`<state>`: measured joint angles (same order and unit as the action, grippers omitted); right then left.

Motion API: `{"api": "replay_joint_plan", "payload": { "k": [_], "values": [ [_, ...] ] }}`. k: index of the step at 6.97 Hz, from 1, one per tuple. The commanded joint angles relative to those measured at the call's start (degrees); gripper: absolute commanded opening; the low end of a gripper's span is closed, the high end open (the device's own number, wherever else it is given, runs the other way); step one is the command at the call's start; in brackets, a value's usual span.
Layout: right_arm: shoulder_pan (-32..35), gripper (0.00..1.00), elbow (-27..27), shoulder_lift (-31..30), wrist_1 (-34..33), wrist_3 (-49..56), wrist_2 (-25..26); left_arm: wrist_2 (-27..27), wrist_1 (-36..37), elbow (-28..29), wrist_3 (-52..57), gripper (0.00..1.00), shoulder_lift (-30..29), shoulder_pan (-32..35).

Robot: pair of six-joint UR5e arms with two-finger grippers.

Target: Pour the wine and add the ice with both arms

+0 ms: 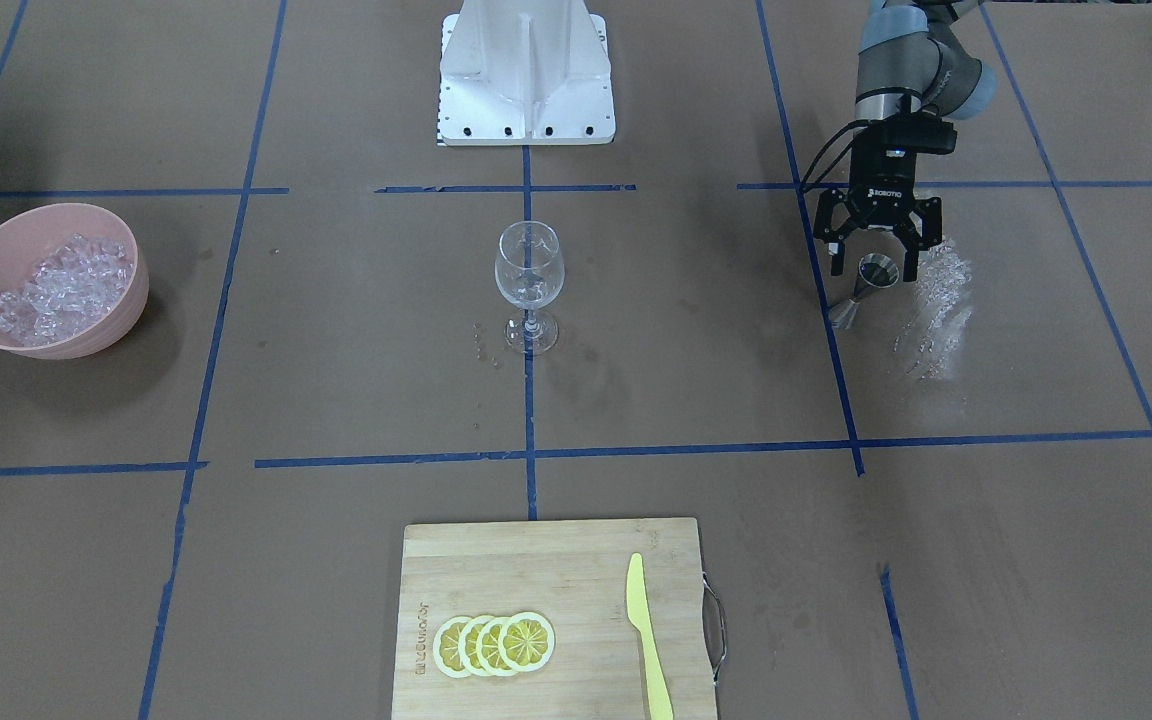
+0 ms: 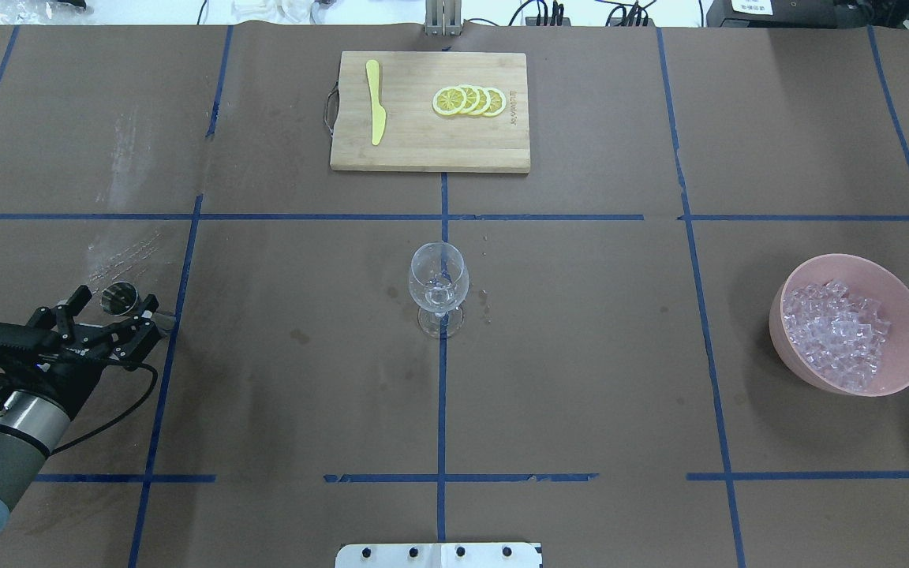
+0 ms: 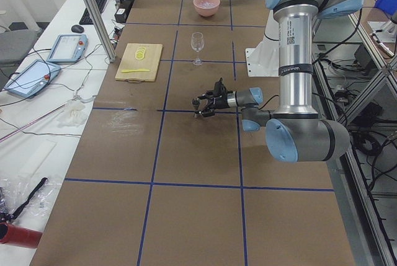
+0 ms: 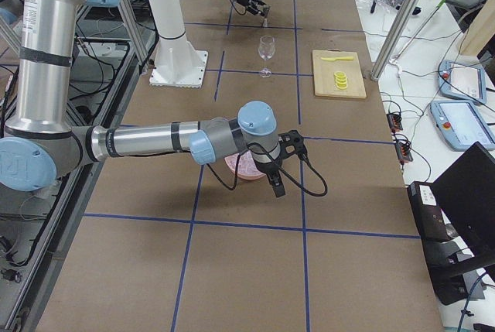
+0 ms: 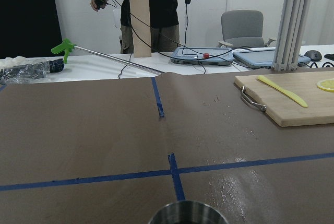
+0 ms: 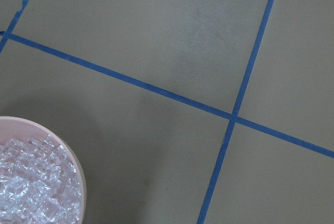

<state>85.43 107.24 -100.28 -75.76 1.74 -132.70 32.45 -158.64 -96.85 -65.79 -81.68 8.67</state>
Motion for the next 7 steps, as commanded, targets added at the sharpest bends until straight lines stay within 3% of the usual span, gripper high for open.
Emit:
{"api": "replay_joint_plan", "payload": {
  "k": [1,2,3,7],
  "values": [
    [0.0,1.0,0.0,0.1,0.0,-0.1,0.1,-1.2,0.0,4.2,-2.5,0.73,-2.8,-0.9],
    [0.0,1.0,0.0,0.1,0.0,-0.1,0.2,-1.2,-0.1,4.8,-2.5,0.55,-3.1,-1.0],
    [-0.1,1.0,0.0,0.2,0.0,-0.1,0.2,-1.3,-0.3,4.8,-2.5,0.48,-3.1,-1.0],
    [0.0,1.0,0.1,0.3,0.0,-0.2,0.2,-4.0,-0.6,4.9,-2.5,0.43,-3.1,-0.9]
  ]
}}
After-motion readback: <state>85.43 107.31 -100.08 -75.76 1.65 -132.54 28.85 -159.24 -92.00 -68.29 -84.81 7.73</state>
